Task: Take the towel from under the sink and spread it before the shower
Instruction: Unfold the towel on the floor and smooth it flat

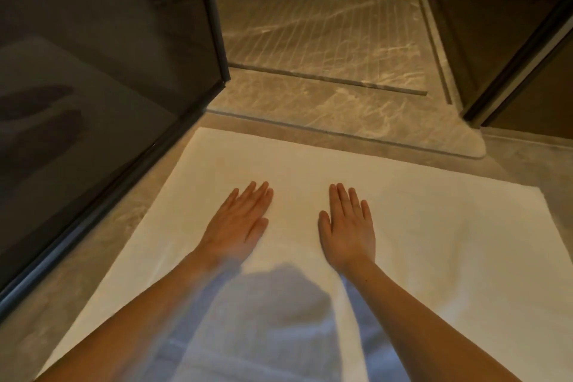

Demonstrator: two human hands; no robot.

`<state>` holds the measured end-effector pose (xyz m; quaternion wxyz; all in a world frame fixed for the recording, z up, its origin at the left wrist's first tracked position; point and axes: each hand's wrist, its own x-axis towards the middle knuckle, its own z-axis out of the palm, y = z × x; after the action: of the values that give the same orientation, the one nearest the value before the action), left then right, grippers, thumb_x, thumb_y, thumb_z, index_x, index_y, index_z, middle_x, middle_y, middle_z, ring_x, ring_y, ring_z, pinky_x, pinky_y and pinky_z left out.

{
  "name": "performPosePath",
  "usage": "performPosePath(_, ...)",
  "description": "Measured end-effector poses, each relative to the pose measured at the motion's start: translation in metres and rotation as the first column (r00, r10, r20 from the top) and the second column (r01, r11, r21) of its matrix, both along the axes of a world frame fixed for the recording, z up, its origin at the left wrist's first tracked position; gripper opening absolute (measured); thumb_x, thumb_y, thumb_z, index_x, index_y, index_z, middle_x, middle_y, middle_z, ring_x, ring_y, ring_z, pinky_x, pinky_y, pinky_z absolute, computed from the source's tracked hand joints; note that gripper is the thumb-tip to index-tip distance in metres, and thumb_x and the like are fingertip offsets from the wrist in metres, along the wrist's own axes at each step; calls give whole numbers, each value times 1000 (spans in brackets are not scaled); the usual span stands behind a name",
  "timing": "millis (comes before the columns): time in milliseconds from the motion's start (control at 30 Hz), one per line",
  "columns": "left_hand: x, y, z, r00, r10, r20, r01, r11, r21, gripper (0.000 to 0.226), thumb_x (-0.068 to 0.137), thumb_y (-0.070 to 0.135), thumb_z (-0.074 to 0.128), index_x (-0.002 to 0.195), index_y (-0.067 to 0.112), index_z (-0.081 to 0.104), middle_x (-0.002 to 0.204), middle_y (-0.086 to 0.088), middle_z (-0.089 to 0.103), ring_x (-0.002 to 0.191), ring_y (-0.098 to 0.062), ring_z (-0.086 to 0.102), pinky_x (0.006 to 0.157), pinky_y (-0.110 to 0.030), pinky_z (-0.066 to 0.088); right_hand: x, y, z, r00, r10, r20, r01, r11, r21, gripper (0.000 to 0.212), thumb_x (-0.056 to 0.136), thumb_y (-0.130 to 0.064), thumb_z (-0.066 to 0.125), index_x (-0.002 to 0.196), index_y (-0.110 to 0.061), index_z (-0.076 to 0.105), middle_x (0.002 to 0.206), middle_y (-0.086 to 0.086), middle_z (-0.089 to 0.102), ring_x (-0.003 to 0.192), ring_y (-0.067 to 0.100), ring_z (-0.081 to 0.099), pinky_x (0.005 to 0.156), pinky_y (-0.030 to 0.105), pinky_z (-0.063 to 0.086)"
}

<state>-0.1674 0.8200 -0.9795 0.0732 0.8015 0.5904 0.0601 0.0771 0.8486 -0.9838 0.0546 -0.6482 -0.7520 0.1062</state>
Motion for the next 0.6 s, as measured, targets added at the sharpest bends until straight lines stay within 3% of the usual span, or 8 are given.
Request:
performPosePath(67, 10, -22, -3, 998, -61, -12, 61, 998, -20, 59, 100, 43, 11, 155, 20, 17, 161, 7, 7, 149, -13, 1, 120, -34, 1, -1, 1, 4, 1000, 4, 24, -3, 1000, -18, 61, 101, -42, 14, 157, -19, 2, 165, -2, 0, 151, 17, -5, 122, 40, 0)
performPosePath(200, 13, -28, -4, 998, -28, -60, 26, 999, -32, 60, 98, 46, 7, 155, 27, 8, 160, 12, -2, 149, -11, -5, 120, -32, -4, -16, -7, 18, 997, -72, -25, 69, 994, -83, 62, 102, -42, 21, 157, -17, 5, 165, 4, 1, 151, 20, -4, 122, 41, -2)
performPosePath(300, 13, -28, -5, 995, -37, -92, 36, 999, -22, 62, 97, 49, 3, 155, 26, 7, 161, 10, 2, 149, -11, -3, 119, -31, -5, -57, -48, 18, 991, 12, -135, -16, 999, -28, 61, 102, -39, 23, 156, -15, 8, 164, 4, 3, 151, 20, -4, 122, 39, -6)
performPosePath(400, 11, -31, -5, 997, -56, -54, 56, 998, -7, 63, 98, 50, 3, 154, 23, 14, 161, 8, 12, 149, -11, 3, 120, -33, 1, -85, -73, 7, 994, 81, -66, -83, 996, -34, 59, 103, -38, 15, 156, -16, 3, 164, 1, -1, 150, 20, -7, 122, 41, -6)
performPosePath(467, 10, -32, -4, 998, -52, -40, 51, 999, -14, 61, 99, 48, 8, 155, 25, 14, 161, 10, 9, 149, -9, 1, 121, -33, 1, -76, -76, 2, 998, 65, -8, -66, 997, -31, 58, 103, -39, 11, 156, -18, -2, 164, -1, -5, 150, 18, -10, 122, 41, -6)
performPosePath(600, 10, -31, -3, 998, -45, -40, 45, 999, -9, 60, 99, 47, 12, 155, 24, 16, 160, 9, 12, 149, -11, 5, 120, -33, 3, -13, -94, -4, 997, -53, -63, 53, 999, -8, 59, 101, -40, 11, 156, -21, -3, 164, -4, -5, 150, 15, -9, 121, 38, -7)
